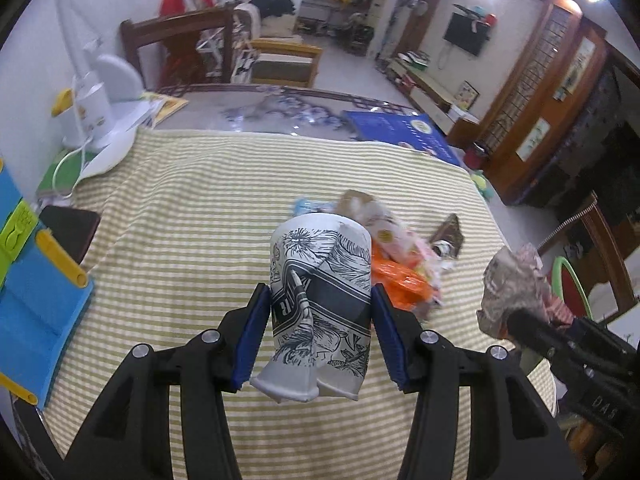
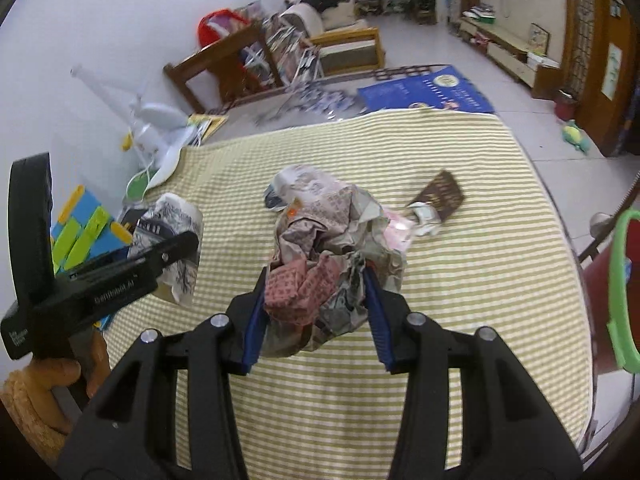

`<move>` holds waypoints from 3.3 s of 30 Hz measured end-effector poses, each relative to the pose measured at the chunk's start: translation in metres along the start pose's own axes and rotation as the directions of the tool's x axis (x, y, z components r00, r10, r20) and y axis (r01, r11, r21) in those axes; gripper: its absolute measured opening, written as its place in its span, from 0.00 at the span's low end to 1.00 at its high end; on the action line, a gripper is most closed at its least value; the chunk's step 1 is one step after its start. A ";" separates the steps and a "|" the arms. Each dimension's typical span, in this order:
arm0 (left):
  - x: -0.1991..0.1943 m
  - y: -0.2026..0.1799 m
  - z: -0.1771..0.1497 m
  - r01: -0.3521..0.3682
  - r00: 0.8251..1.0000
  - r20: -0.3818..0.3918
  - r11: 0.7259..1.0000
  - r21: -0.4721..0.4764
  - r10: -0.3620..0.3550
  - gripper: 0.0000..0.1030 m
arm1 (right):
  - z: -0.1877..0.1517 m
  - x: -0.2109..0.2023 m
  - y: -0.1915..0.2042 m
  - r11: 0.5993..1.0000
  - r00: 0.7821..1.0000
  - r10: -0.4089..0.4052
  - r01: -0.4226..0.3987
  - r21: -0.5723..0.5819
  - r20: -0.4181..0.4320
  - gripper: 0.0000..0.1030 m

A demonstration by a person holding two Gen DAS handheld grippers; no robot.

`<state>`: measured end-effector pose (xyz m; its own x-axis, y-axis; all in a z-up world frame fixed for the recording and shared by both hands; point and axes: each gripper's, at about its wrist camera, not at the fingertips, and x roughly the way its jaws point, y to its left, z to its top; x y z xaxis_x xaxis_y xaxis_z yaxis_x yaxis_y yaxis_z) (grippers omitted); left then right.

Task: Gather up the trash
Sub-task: 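Lift the paper cup and crumpled paper and move them toward the bucket, then open both tools over the red bucket to drop cup and paper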

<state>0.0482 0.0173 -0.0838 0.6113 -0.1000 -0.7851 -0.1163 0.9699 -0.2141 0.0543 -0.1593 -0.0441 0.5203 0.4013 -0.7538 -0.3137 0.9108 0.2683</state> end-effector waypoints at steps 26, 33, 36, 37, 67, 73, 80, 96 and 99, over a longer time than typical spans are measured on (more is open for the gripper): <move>-0.008 -0.104 -0.019 -0.064 0.998 0.027 0.997 0.035 0.063 0.47 | -0.001 -0.045 -0.080 0.998 0.997 0.064 -0.063 -0.025 0.041 0.42; -0.006 -0.149 -0.021 -0.076 0.997 0.039 0.996 0.045 0.074 0.47 | 0.003 -0.055 -0.115 0.997 0.996 0.078 -0.077 -0.025 0.043 0.42; -0.005 -0.165 -0.022 -0.077 0.996 0.041 0.996 0.053 0.075 0.47 | 0.004 -0.059 -0.130 0.997 0.996 0.081 -0.080 -0.020 0.043 0.43; -0.004 -0.172 -0.023 -0.077 0.996 0.041 0.995 0.057 0.074 0.47 | 0.004 -0.061 -0.135 0.997 0.996 0.082 -0.081 -0.017 0.043 0.43; 0.024 -0.335 -0.032 -0.004 1.000 0.016 0.974 0.228 0.000 0.47 | -0.012 -0.125 -0.296 0.986 0.992 -0.063 0.044 0.163 0.110 0.43; 0.028 -0.366 -0.031 0.012 1.000 0.016 0.964 0.265 -0.017 0.47 | -0.014 -0.132 -0.326 0.974 0.988 -0.099 0.072 0.214 0.117 0.43; 0.040 -0.402 -0.030 0.043 0.999 0.002 0.952 0.303 -0.045 0.47 | -0.018 -0.136 -0.357 0.960 0.981 -0.165 0.137 0.243 0.101 0.43; 0.105 -0.482 -0.041 0.217 0.970 -0.184 0.901 0.376 -0.157 0.47 | -0.036 -0.147 -0.423 0.902 0.951 -0.308 0.279 0.330 0.038 0.43; 0.115 -0.490 -0.044 0.233 0.964 -0.212 0.895 0.380 -0.160 0.47 | -0.039 -0.148 -0.428 0.897 0.950 -0.311 0.282 0.341 0.032 0.43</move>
<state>0.1414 -0.4793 -0.0947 0.4419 -0.2990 -0.8458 0.3359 0.9294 -0.1531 0.0812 -0.6124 -0.0710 0.6175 0.1007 -0.7801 0.1366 0.9630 0.2324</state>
